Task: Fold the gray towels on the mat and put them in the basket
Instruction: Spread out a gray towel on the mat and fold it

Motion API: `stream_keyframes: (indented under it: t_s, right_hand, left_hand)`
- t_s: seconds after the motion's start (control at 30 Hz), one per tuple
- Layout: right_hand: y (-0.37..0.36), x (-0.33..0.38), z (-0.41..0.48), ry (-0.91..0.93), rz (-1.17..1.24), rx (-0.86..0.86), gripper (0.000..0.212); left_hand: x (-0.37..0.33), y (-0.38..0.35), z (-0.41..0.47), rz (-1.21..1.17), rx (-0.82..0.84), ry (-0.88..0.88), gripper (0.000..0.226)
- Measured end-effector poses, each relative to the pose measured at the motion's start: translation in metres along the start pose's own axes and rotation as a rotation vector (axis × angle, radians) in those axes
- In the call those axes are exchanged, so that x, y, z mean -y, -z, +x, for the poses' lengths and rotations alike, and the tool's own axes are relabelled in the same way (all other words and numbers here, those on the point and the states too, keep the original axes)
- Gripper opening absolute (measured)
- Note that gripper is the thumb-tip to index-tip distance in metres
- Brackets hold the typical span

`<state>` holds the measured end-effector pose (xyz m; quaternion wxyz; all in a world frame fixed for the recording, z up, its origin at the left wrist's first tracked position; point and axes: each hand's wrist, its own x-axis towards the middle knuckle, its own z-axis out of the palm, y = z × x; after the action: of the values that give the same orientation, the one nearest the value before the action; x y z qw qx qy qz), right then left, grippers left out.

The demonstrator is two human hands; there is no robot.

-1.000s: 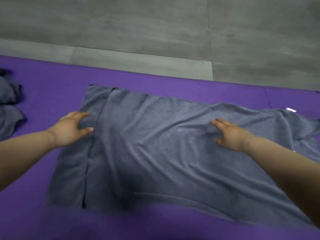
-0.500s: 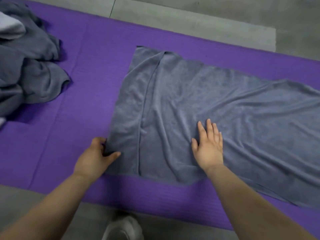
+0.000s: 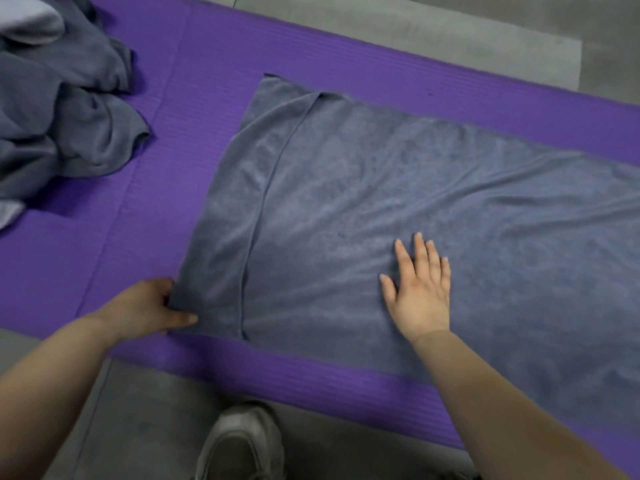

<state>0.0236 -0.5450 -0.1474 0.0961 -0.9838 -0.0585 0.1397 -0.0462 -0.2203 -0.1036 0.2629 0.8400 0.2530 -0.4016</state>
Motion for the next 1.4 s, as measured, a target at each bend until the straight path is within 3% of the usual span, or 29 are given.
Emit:
stream_keyframes:
  t_s: [0.07,0.17,0.3,0.47,0.63,0.77,0.93,1.07,1.13,1.27,1.4]
  right_hand:
    - [-0.001,0.002,0.002,0.000,-0.012,-0.015,0.066]
    - [0.000,0.003,0.016,0.057,-0.057,-0.074,0.061]
    - [0.004,0.007,0.032,0.047,-0.015,0.002,0.081]
    - [0.000,0.004,0.039,0.065,-0.148,-0.003,0.063]
    - [0.000,0.002,0.042,0.097,-0.181,-0.080,0.057]
    - [-0.003,0.004,0.046,0.096,-0.157,-0.123,0.056]
    - [-0.004,0.006,0.054,0.109,-0.168,-0.112,0.057]
    - [-0.001,0.010,0.059,0.092,-0.185,-0.091,0.059]
    - [-0.001,0.011,0.056,0.089,-0.156,-0.089,0.059]
    - [0.001,0.014,0.052,0.071,-0.108,-0.047,0.060]
    - [0.009,0.021,0.049,0.017,0.014,0.038,0.077]
  left_hand:
    - [-0.004,0.009,0.007,0.102,-0.072,-0.034,0.032]
    - [-0.033,0.032,0.029,-0.096,-0.421,-0.075,0.026]
    - [-0.090,0.066,0.078,-0.265,-0.584,-0.195,0.030]
    - [-0.160,0.099,0.138,-0.269,-0.622,-0.312,0.036]
    - [-0.182,0.115,0.182,-0.262,-0.616,-0.150,0.044]
    - [-0.186,0.123,0.190,-0.275,-0.618,-0.148,0.027]
    - [-0.187,0.145,0.188,-0.395,-0.768,-0.168,0.010]
    - [-0.178,0.118,0.156,-0.225,-0.795,-0.294,0.044]
    - [-0.159,0.087,0.129,-0.093,-0.860,-0.332,0.040]
    - [-0.116,0.018,0.089,0.201,-0.725,-0.397,0.039]
    - [-0.111,0.012,0.086,0.249,-0.718,-0.401,0.025]
